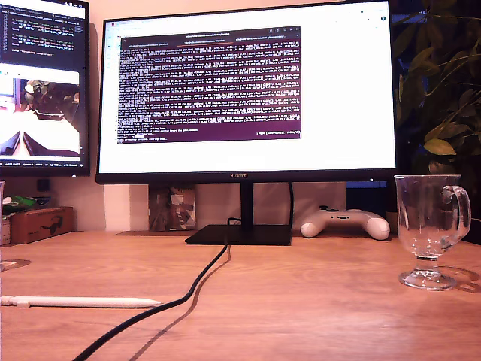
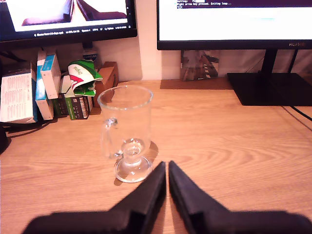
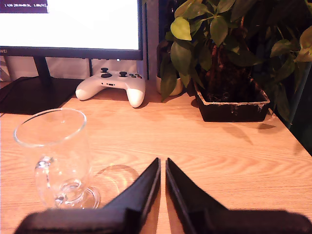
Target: Pick the small glass cups in front of you with each of your hands, and place them behind the white pen
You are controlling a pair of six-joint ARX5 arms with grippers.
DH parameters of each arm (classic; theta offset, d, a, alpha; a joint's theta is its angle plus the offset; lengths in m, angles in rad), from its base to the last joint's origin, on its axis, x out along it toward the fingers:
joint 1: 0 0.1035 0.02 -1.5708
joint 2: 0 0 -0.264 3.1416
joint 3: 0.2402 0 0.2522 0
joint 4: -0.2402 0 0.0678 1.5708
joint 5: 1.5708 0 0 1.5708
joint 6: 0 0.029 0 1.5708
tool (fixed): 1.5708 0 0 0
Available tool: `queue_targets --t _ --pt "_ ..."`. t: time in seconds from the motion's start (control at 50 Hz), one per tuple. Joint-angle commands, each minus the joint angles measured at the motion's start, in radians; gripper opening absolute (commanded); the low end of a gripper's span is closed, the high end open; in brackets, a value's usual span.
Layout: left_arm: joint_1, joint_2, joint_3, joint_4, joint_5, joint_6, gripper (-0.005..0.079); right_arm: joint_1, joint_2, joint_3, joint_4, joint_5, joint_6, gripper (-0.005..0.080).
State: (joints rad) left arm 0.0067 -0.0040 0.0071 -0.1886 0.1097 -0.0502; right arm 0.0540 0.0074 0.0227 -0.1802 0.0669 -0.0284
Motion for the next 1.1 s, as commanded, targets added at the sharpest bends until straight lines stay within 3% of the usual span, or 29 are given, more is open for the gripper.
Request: queue_targets --t 0.0,0.36,0.42,0.52,0.58,0.66,0.84,1.08 --pt "-0.002 -0.008 -0.029 -0.022 0.002 -0.003 -0.0018 -0.004 -0.006 -0.014 0.01 0.003 -0.001 -0.0012" --pt "-0.002 -0.008 -0.029 -0.021 0.005 -0.005 -0.0018 -0.003 -0.006 -0.014 0.011 -0.016 0.045 -0.0012" --pt "-0.002 -0.008 -0.029 -0.014 0.028 -0.027 -0.0018 -0.003 -0.006 -0.014 0.016 -0.064 0.174 -0.0012" --pt "-0.002 -0.008 -0.029 0.02 0.101 -0.168 -0.0018 -0.002 -0.006 -0.014 0.062 -0.192 0.39 -0.0012" --pt "-0.003 -0.008 -0.029 0.051 0.161 -0.259 -0.0018 -0.002 -0.006 -0.007 0.096 -0.295 0.437 -0.0012" --pt "-0.003 -0.008 -0.023 0.095 0.253 -0.307 -0.0018 -0.001 -0.006 0.023 0.091 -0.331 0.486 -0.0012" --pt "-0.003 -0.003 0.059 0.048 0.364 -0.37 -0.0019 0.005 0.008 0.164 -0.12 -0.329 0.495 -0.0012" --pt "-0.003 0.151 0.248 -0.164 0.378 -0.368 -0.0019 0.005 0.198 0.389 -0.415 -0.351 0.489 -0.0012"
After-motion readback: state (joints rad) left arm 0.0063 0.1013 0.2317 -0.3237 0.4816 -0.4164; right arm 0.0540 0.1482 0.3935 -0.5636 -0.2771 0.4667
